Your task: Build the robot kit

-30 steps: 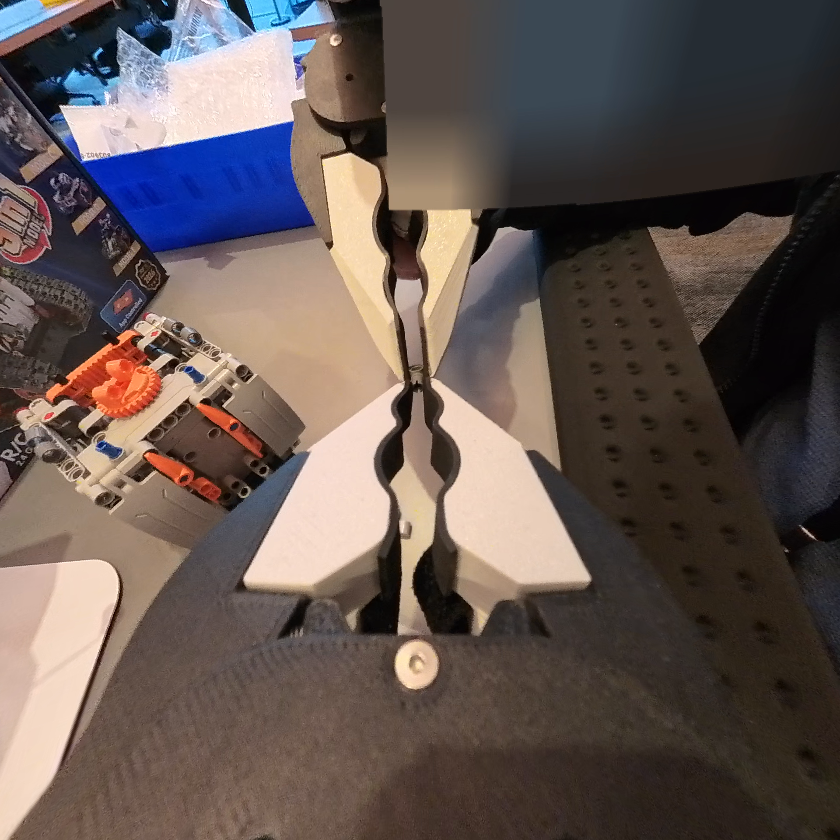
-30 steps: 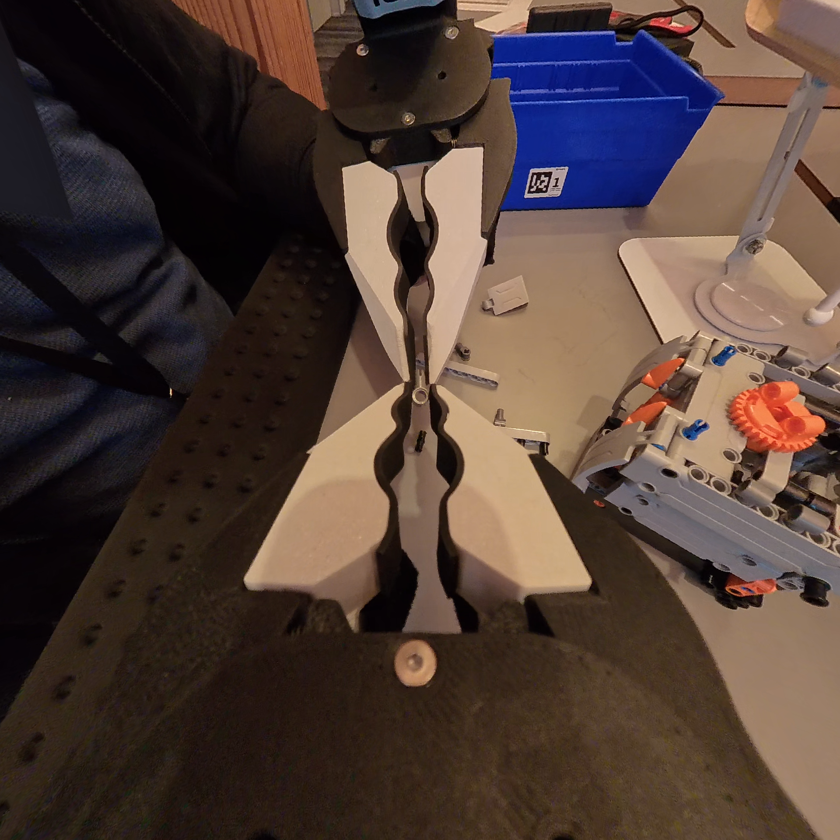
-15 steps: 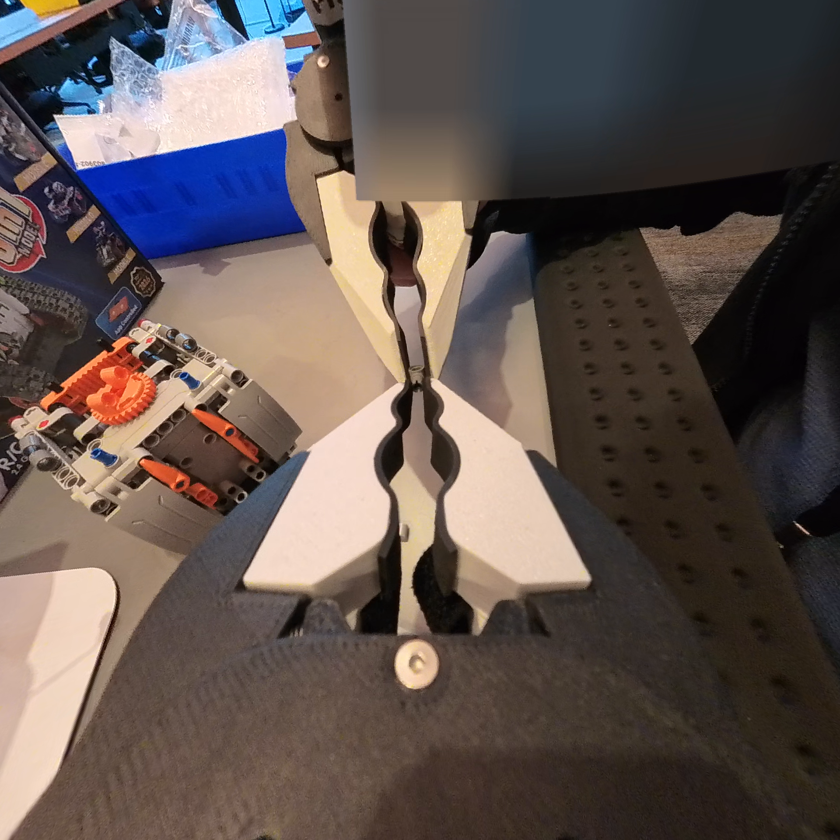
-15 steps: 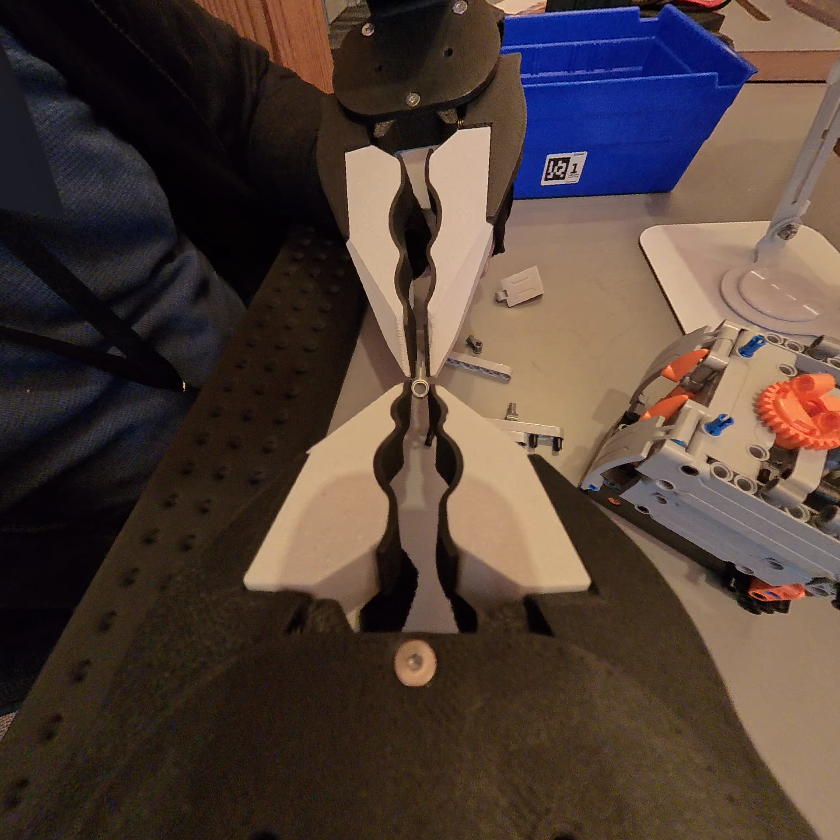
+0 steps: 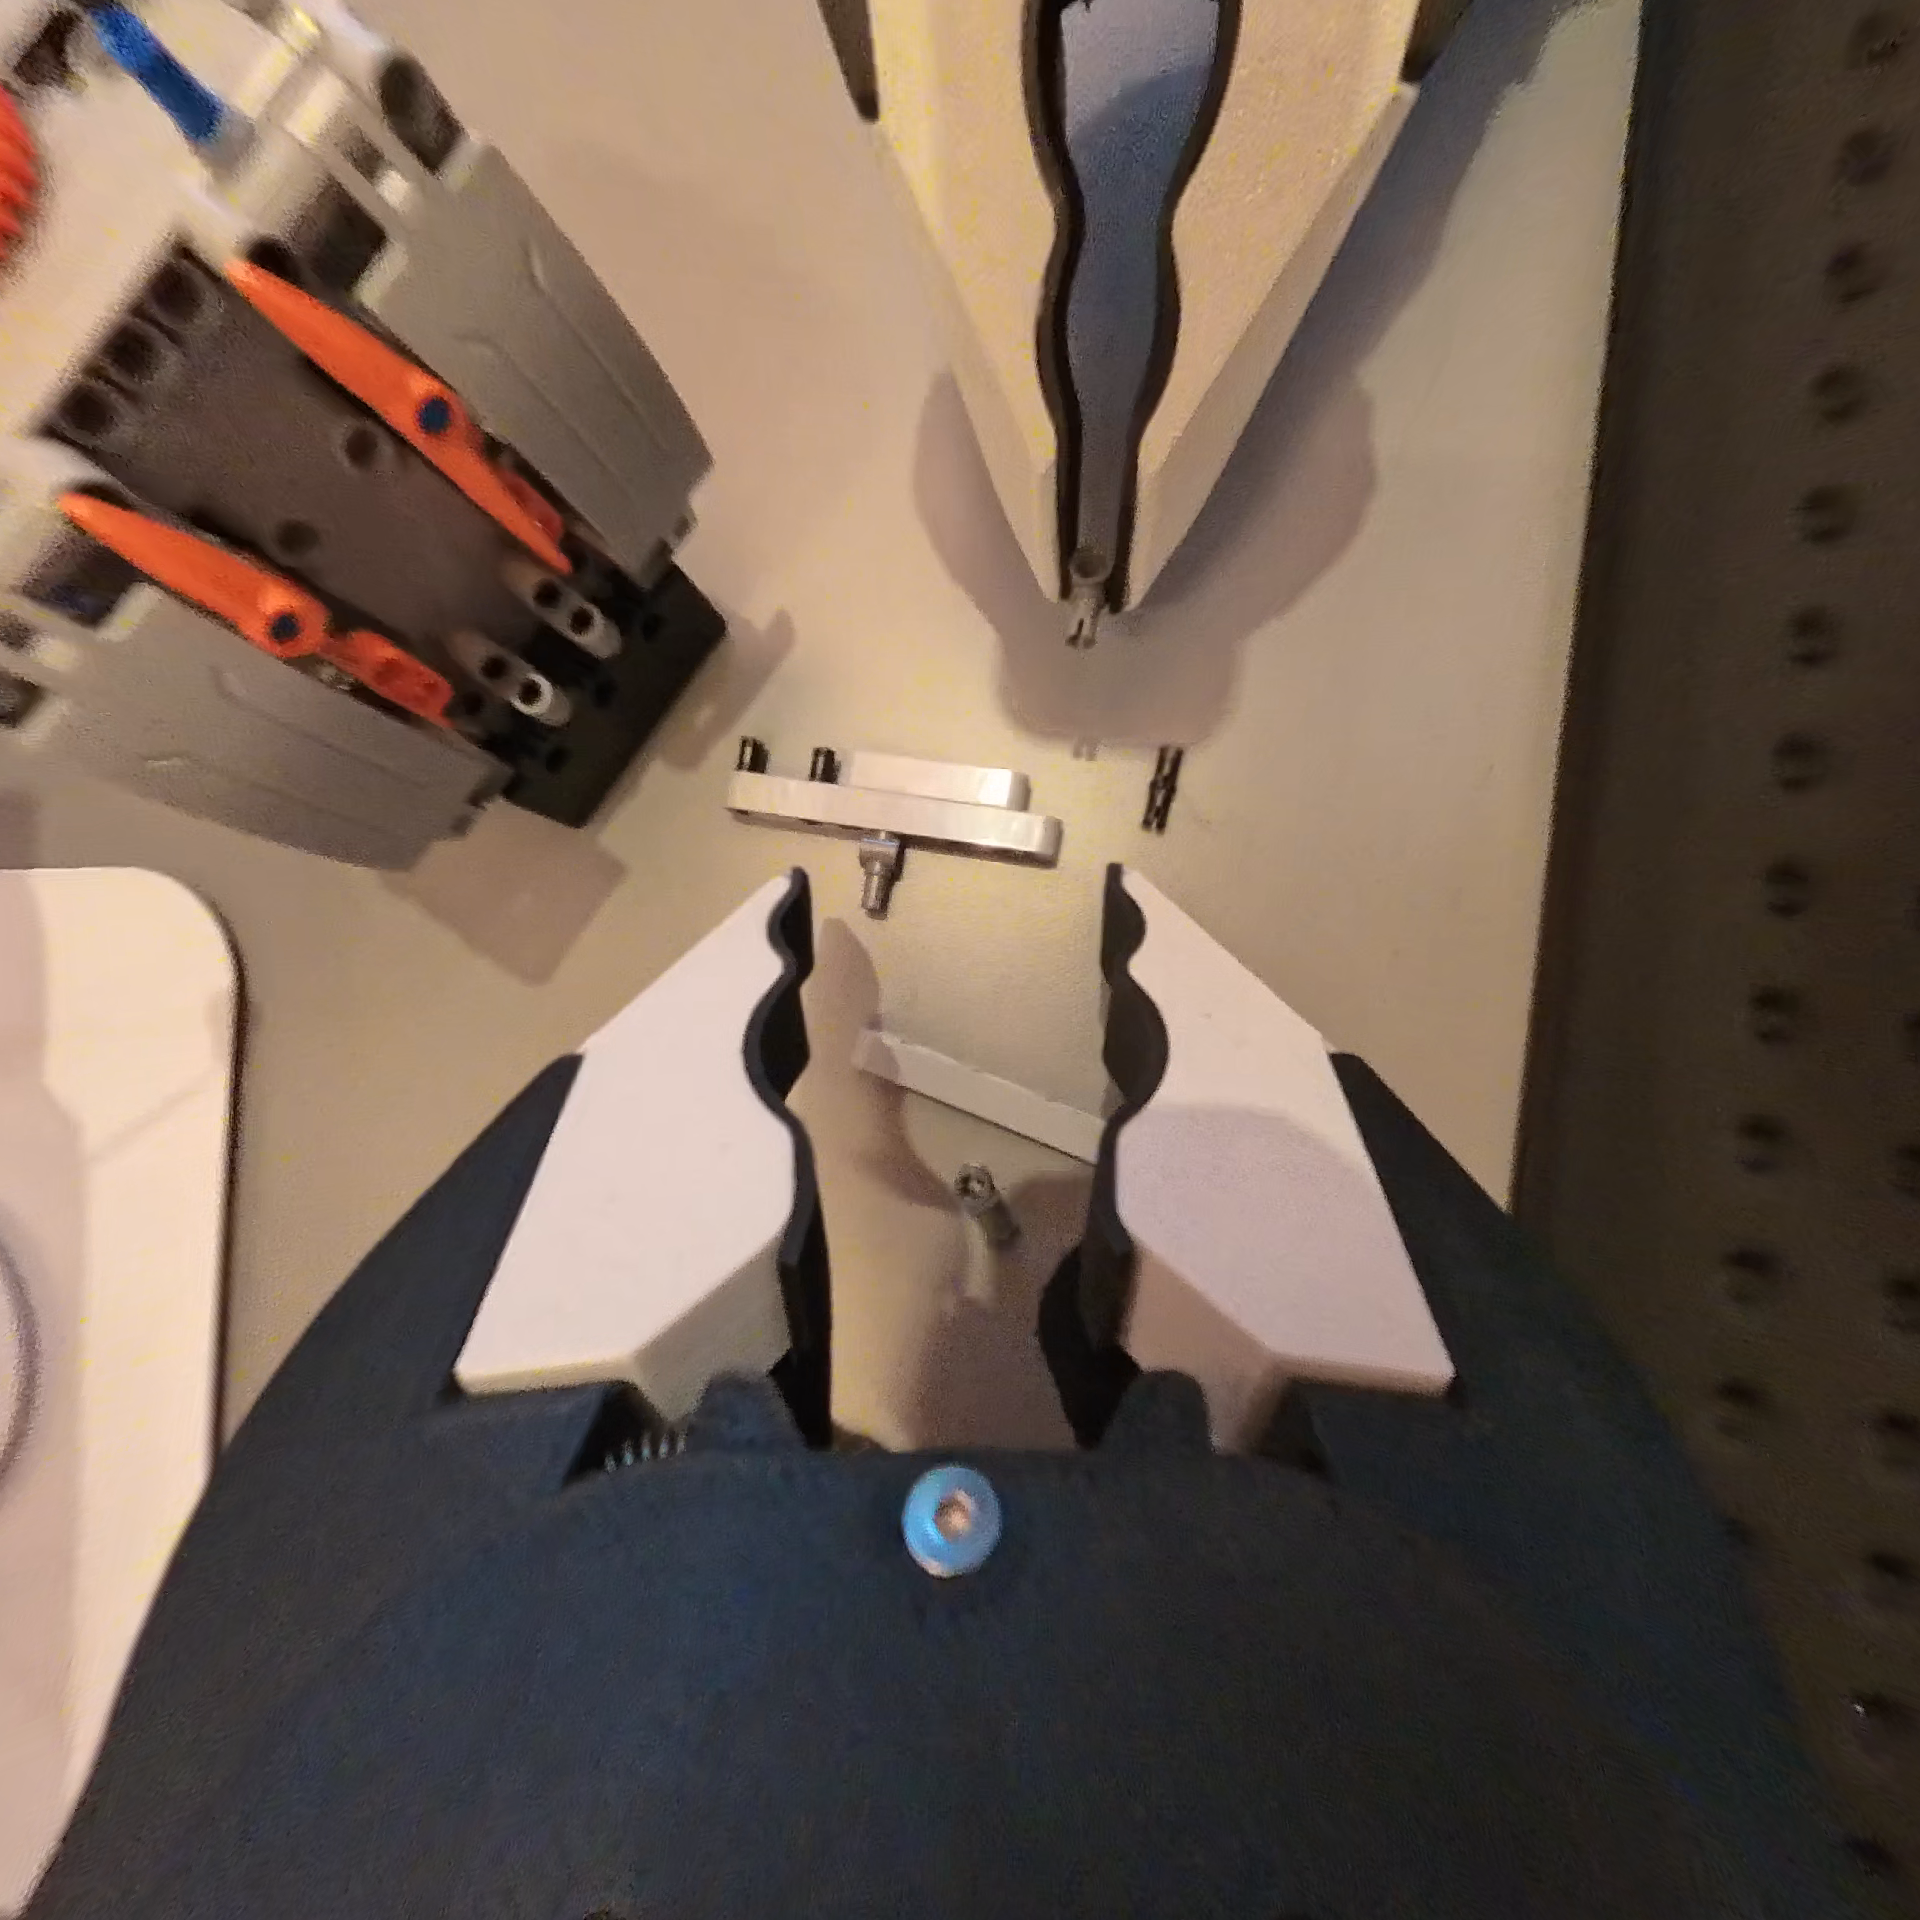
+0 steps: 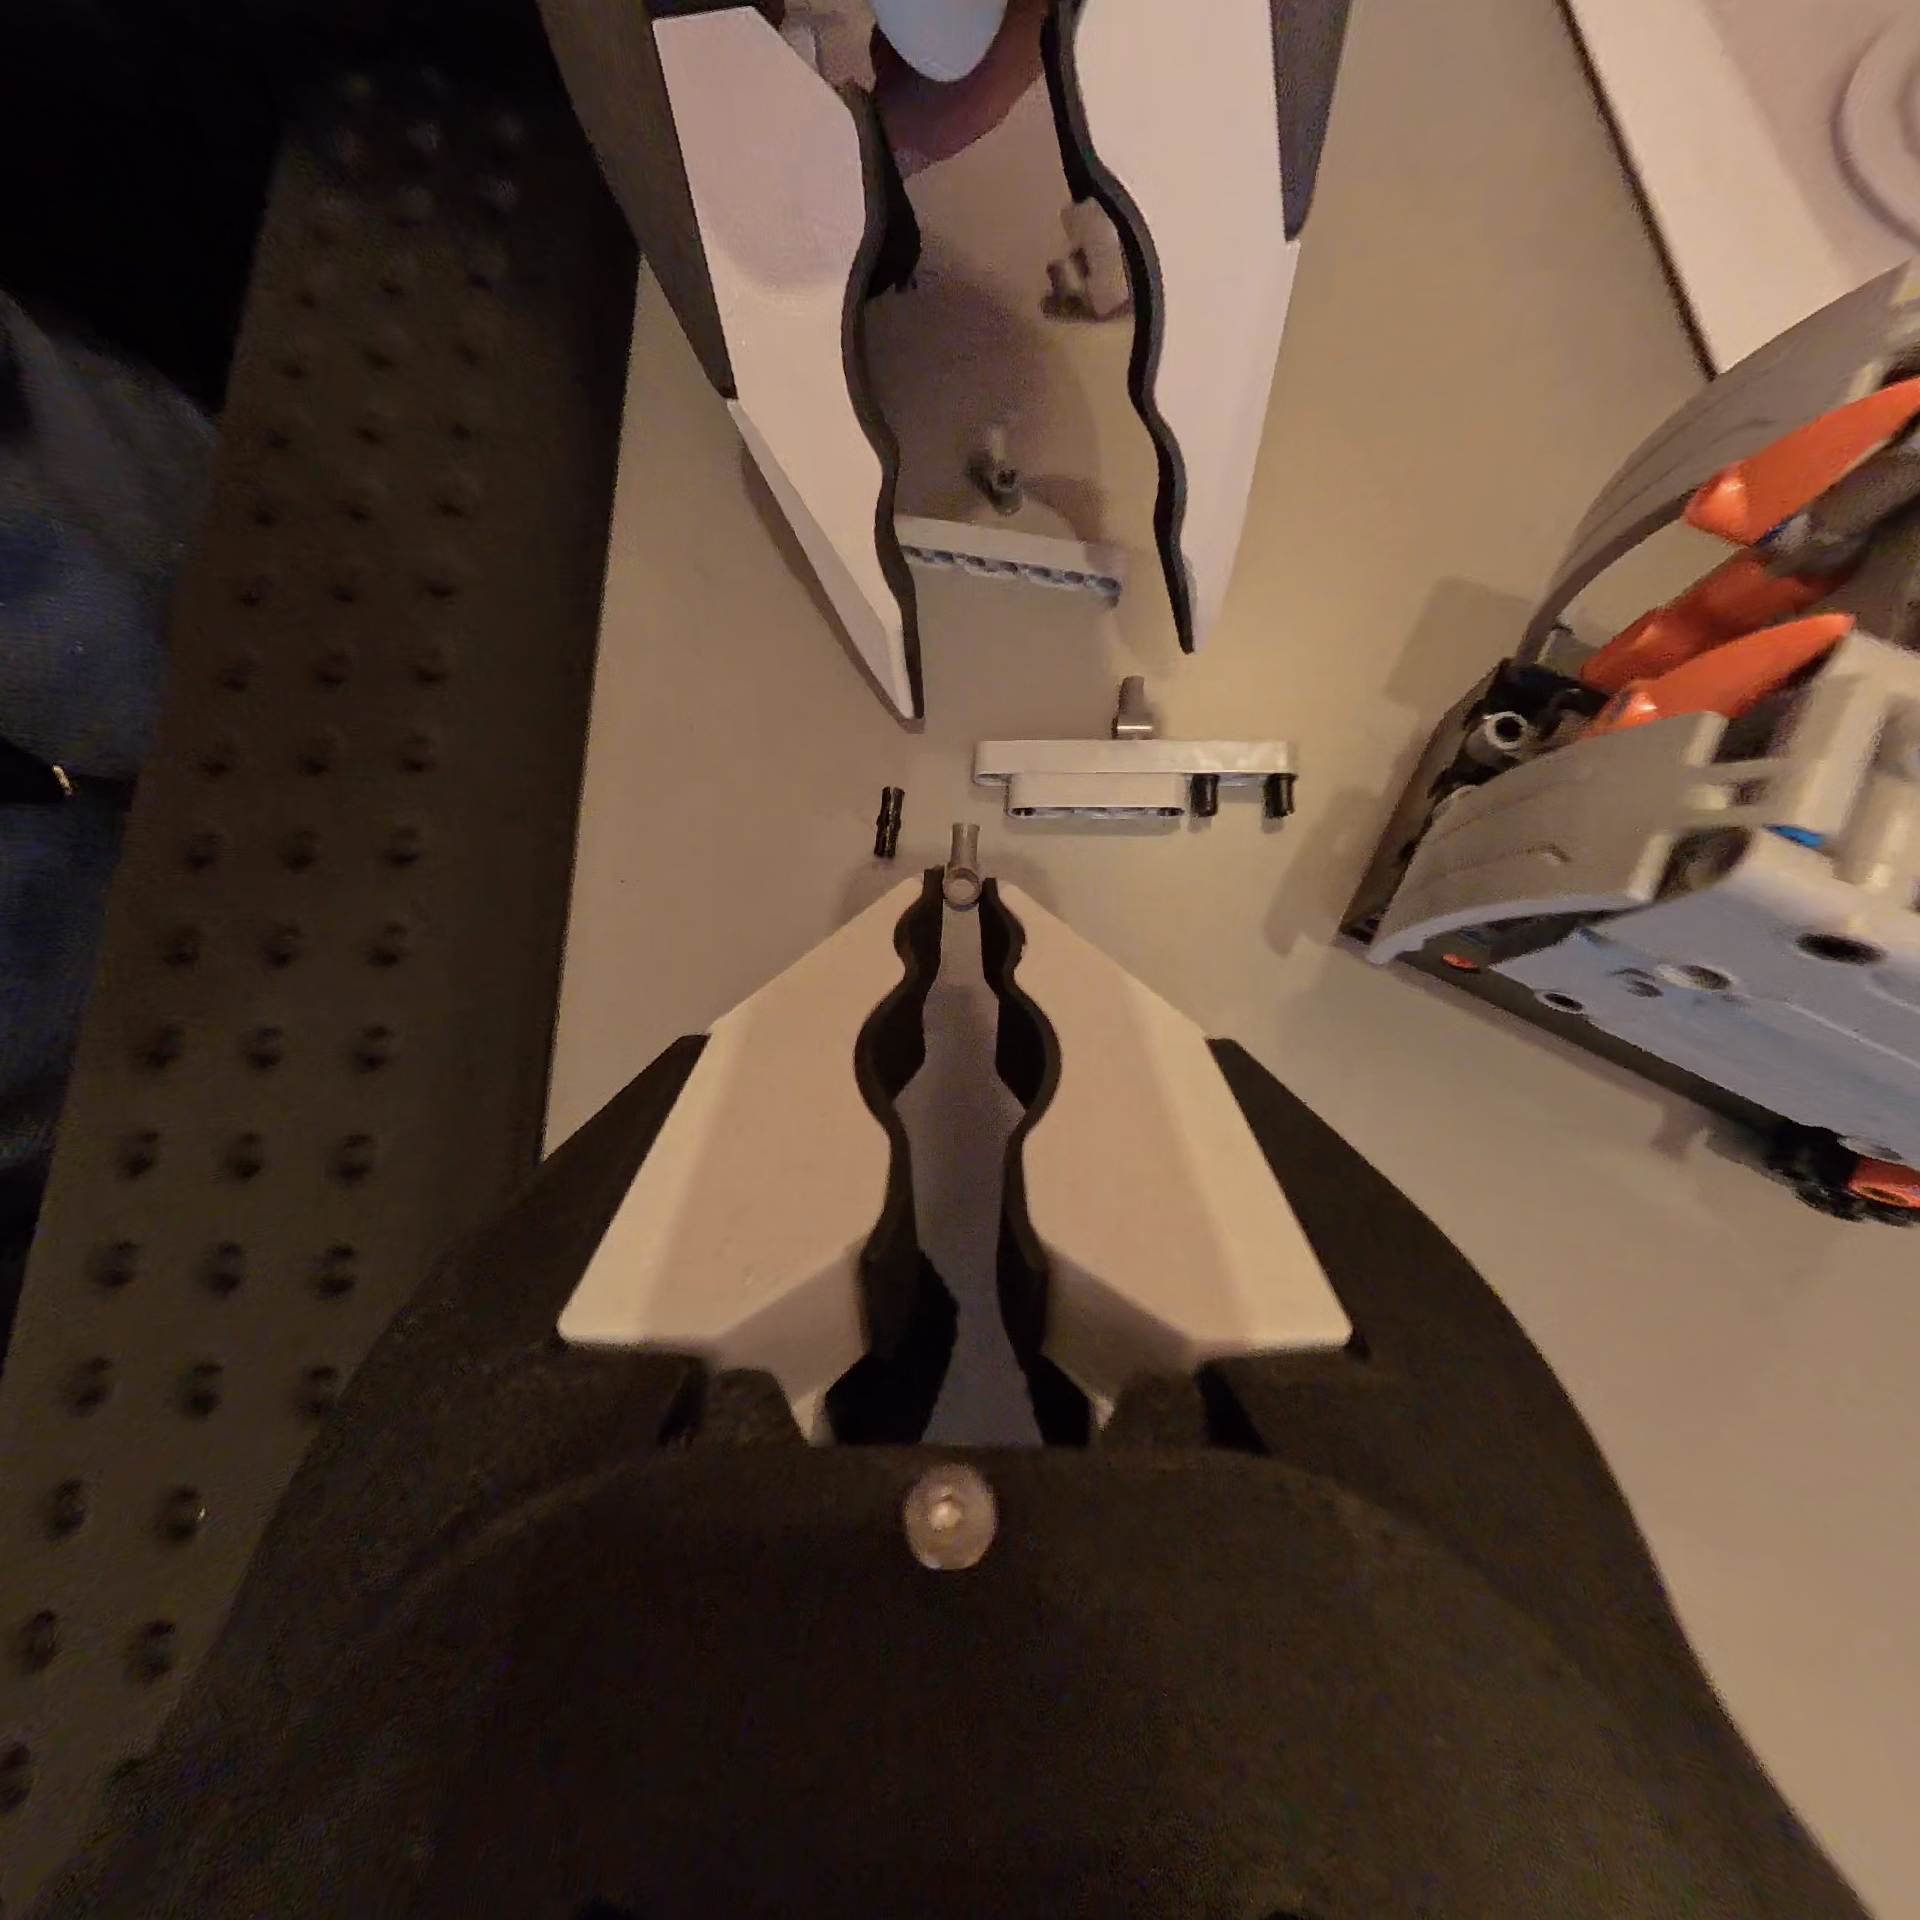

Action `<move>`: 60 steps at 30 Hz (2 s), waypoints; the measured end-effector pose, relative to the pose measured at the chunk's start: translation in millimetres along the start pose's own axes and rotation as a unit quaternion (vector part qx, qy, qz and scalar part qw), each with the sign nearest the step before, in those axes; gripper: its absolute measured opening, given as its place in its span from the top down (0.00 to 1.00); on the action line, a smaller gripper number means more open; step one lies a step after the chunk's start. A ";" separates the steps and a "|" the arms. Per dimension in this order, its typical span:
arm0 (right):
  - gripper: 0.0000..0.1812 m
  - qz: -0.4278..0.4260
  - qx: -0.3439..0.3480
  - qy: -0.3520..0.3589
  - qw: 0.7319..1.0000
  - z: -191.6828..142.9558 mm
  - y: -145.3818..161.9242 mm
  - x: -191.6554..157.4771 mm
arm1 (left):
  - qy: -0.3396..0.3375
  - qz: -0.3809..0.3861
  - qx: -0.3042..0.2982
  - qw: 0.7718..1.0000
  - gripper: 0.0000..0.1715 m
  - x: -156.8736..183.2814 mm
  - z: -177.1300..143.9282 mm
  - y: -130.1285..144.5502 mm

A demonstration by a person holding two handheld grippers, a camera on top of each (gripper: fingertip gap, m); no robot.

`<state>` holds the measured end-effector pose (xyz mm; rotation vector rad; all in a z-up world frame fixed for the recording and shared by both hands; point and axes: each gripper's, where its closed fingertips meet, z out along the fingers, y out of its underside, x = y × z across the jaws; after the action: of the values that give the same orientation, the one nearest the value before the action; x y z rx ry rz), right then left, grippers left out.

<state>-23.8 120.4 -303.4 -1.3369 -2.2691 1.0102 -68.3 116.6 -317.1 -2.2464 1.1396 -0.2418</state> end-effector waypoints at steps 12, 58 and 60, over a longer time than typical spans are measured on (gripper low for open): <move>0.98 -0.002 -0.052 0.014 0.999 28.1 9.2 4.0 | 0.020 -0.018 -0.002 1.000 0.78 5.7 18.4 -1.8; 0.98 -0.054 -0.100 0.025 0.993 29.0 9.8 0.3 | 0.006 -0.026 0.031 0.999 0.77 4.5 24.0 -11.3; 0.98 -0.056 -0.104 0.018 0.993 29.1 10.0 0.2 | 0.006 -0.025 0.031 0.999 0.77 4.6 24.0 -11.3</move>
<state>-34.6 111.7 -330.9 -1.2769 -2.4460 0.7250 -48.0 128.4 -330.3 -2.2230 1.0690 -0.3079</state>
